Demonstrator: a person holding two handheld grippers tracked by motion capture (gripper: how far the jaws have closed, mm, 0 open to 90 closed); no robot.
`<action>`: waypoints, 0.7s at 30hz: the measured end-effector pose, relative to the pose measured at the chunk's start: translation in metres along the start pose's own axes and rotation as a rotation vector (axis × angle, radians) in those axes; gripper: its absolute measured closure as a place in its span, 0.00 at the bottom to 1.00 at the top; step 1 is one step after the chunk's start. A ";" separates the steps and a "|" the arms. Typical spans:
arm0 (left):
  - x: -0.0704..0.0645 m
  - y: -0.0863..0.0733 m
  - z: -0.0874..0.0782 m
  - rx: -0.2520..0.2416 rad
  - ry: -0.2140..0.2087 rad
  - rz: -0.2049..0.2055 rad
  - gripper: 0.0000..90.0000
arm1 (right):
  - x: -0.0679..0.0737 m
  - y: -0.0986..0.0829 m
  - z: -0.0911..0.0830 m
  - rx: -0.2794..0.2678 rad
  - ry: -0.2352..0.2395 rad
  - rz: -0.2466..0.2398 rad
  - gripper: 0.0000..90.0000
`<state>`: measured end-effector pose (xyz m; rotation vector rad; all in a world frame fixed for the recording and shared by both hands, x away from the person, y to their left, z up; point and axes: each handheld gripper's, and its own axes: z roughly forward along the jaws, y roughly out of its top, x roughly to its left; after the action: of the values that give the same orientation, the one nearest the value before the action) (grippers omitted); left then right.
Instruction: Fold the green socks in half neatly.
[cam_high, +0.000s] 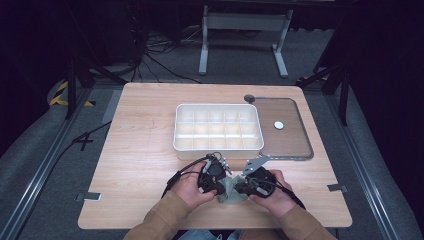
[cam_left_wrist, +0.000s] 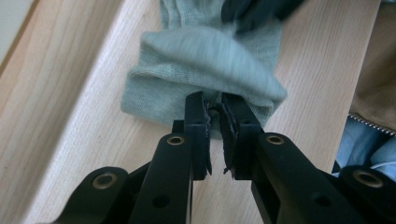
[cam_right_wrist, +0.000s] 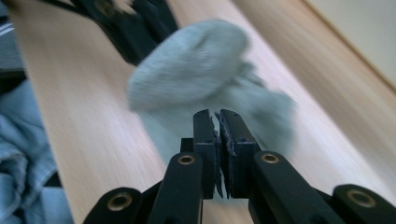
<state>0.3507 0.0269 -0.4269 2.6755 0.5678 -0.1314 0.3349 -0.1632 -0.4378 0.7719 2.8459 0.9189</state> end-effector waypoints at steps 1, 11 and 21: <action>0.000 0.001 0.001 -0.015 0.007 0.004 0.90 | -0.003 -0.004 -0.003 0.005 -0.014 0.009 0.96; -0.008 0.009 0.002 -0.028 -0.013 0.011 0.85 | -0.018 -0.024 0.005 -0.008 0.006 0.095 0.98; -0.020 0.018 0.016 -0.009 -0.036 0.021 0.75 | -0.013 -0.026 0.007 -0.025 0.010 0.116 0.98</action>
<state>0.3394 -0.0024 -0.4314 2.6637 0.5277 -0.1702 0.3361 -0.1839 -0.4592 0.9410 2.8182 0.9732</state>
